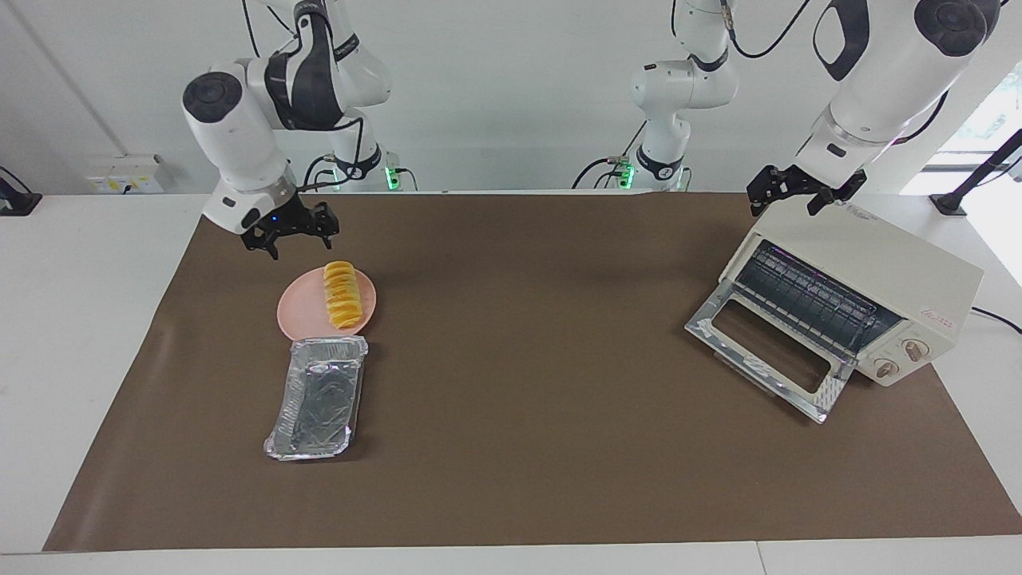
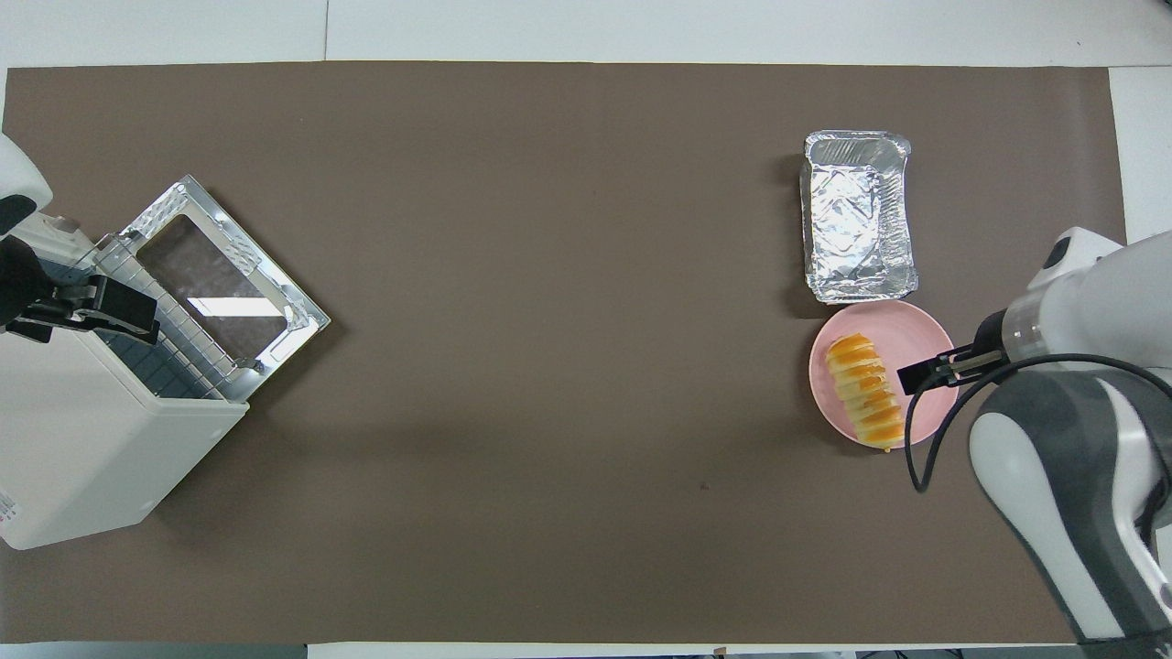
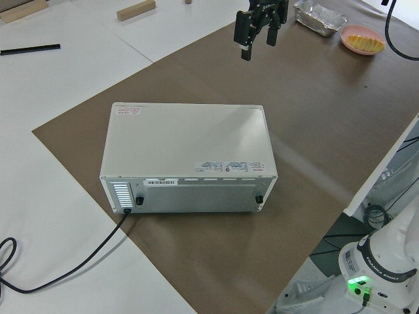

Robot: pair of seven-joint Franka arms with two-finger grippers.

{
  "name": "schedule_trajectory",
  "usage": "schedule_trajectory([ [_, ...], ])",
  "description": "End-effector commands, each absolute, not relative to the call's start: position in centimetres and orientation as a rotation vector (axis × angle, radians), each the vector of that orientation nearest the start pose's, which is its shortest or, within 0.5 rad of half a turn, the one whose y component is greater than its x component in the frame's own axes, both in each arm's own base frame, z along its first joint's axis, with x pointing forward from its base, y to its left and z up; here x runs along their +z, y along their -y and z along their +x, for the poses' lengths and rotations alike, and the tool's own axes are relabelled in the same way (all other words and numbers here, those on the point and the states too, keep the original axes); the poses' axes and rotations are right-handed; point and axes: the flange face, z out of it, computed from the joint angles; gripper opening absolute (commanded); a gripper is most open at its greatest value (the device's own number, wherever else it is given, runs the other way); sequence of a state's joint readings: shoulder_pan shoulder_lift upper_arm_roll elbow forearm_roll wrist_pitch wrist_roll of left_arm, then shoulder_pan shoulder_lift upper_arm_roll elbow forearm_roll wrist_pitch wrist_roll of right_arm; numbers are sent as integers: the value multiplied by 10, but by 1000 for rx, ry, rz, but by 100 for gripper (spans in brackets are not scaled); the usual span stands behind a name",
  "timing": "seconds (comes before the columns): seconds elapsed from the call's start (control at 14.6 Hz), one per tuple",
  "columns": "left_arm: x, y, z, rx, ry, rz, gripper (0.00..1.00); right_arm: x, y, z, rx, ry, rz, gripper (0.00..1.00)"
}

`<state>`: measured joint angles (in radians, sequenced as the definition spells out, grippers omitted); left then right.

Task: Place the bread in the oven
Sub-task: 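Grasp the orange bread rolls on the pink plate with the right gripper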

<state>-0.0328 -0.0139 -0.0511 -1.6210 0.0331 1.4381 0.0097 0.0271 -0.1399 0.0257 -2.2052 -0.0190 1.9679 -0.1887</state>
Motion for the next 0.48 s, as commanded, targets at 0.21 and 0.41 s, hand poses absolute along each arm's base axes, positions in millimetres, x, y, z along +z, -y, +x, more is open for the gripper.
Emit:
schedule_trajectory([
  [0.21, 603, 38, 527, 237, -136, -3097, 100, 348, -41, 488, 112, 452, -3114, 100],
  [0.41, 602, 38, 527, 239, -136, -3097, 100, 331, -40, 487, 54, 499, -3109, 100],
])
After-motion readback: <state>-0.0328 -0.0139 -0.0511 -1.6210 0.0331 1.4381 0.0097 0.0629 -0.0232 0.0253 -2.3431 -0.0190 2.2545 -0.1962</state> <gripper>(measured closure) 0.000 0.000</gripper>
